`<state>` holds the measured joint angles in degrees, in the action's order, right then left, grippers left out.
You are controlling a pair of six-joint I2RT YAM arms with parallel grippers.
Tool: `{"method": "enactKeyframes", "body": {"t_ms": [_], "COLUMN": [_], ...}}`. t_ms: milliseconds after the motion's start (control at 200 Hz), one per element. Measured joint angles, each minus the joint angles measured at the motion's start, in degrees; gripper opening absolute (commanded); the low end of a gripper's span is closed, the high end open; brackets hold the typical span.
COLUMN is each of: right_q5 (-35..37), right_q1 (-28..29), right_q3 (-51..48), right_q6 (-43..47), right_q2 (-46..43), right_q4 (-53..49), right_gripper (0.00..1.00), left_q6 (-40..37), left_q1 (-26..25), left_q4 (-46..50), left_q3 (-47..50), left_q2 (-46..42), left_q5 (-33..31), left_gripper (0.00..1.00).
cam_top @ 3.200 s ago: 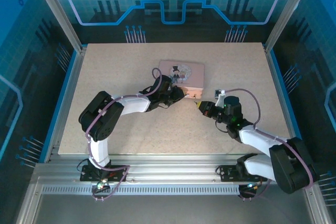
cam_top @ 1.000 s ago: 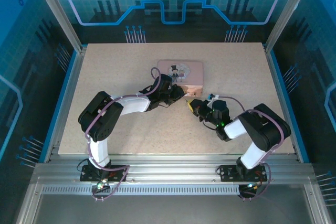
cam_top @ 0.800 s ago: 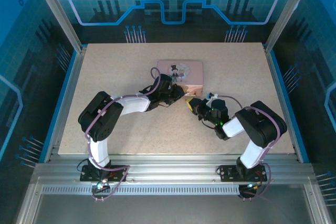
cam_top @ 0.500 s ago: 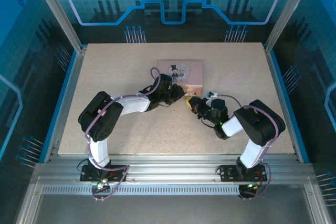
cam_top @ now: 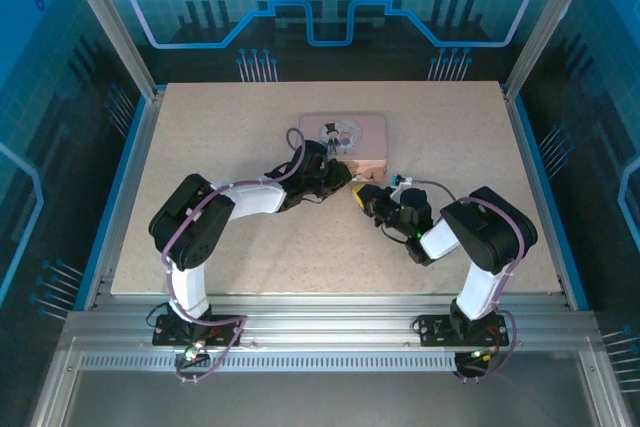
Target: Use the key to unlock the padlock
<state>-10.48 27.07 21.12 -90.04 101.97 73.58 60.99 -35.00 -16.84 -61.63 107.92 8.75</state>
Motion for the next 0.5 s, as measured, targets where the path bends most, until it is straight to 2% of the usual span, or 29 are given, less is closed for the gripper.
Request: {"method": "enactKeyframes", "body": {"t_ms": [500], "right_q5": [0.02], "right_q1": [-0.02], "right_q3": [0.0], "right_q6": [0.02], "right_q2": [0.0], "right_q4": [0.94], "right_gripper": [0.0], "left_q6": [0.22], "left_q1": [0.13], "left_q4": [-0.44], "left_q3": [0.0], "left_q2": [0.0], "left_q5": [0.04], "left_gripper": [0.1]}}
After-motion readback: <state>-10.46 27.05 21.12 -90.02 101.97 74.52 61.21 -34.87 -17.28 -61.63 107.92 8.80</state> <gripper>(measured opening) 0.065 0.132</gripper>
